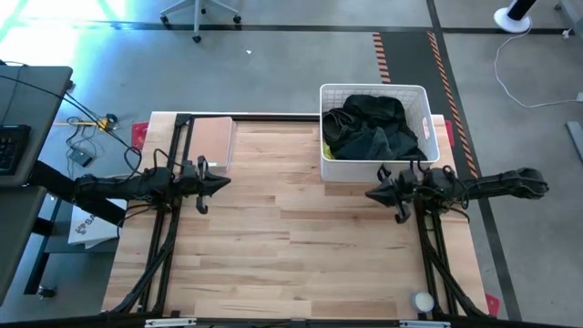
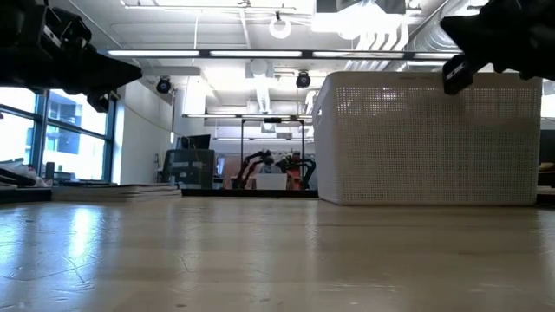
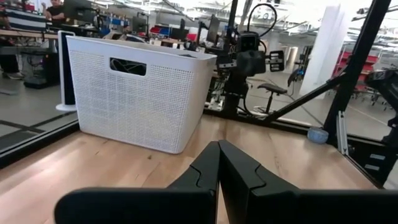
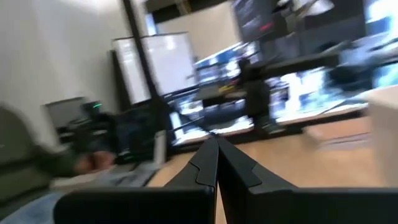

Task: Sort clothes
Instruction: Return to Home Position

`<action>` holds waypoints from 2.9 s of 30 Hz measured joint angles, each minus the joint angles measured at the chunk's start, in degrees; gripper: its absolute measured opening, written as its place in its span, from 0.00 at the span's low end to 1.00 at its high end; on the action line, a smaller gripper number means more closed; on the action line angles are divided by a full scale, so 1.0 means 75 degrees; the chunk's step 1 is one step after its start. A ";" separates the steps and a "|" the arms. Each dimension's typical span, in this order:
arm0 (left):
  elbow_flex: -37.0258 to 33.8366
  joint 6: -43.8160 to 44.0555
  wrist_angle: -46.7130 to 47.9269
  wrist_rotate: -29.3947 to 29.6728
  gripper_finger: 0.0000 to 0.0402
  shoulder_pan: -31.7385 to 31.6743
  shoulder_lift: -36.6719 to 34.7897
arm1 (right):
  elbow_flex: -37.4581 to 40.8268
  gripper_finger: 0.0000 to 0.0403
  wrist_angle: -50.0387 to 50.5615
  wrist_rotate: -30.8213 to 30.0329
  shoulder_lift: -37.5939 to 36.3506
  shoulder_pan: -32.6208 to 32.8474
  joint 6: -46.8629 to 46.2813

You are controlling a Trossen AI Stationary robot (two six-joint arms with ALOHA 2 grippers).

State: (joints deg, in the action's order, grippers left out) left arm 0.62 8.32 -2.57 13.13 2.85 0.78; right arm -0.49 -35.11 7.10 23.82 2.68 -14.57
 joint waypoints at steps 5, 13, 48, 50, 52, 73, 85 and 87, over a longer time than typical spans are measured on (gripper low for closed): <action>0.0000 0.0000 0.0005 -0.0011 0.01 0.0000 0.0000 | 0.0000 0.00 0.1056 0.0204 -0.0515 -0.0047 -0.0483; 0.0003 0.0003 0.0009 -0.0013 0.01 0.0000 0.0000 | 0.0000 0.00 0.3074 0.0186 -0.2237 -0.0280 -0.0917; 0.0006 0.0006 -0.0032 -0.0069 0.01 0.0000 0.0009 | -0.0009 0.00 0.4613 -0.0875 -0.2531 -0.0303 0.0764; 0.0006 0.0006 -0.0032 -0.0070 0.01 0.0000 0.0009 | -0.0009 0.00 0.4613 -0.0875 -0.2531 -0.0303 0.0764; 0.0006 0.0006 -0.0032 -0.0070 0.01 0.0000 0.0009 | -0.0009 0.00 0.4613 -0.0875 -0.2531 -0.0303 0.0764; 0.0006 0.0006 -0.0027 -0.0069 0.01 0.0143 -0.0073 | -0.0009 0.00 0.4595 -0.0917 -0.3127 0.0047 0.0749; 0.0006 0.0006 -0.0032 -0.0070 0.01 0.0140 -0.0073 | -0.0009 0.00 0.4595 -0.0890 -0.3128 0.0050 0.0749; 0.0006 0.0006 -0.0032 -0.0070 0.01 0.0140 -0.0073 | -0.0009 0.00 0.4595 -0.0890 -0.3128 0.0050 0.0749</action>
State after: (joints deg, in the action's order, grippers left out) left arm 0.67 8.36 -2.81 12.60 3.90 0.23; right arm -0.56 -0.64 0.43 0.36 3.05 -8.95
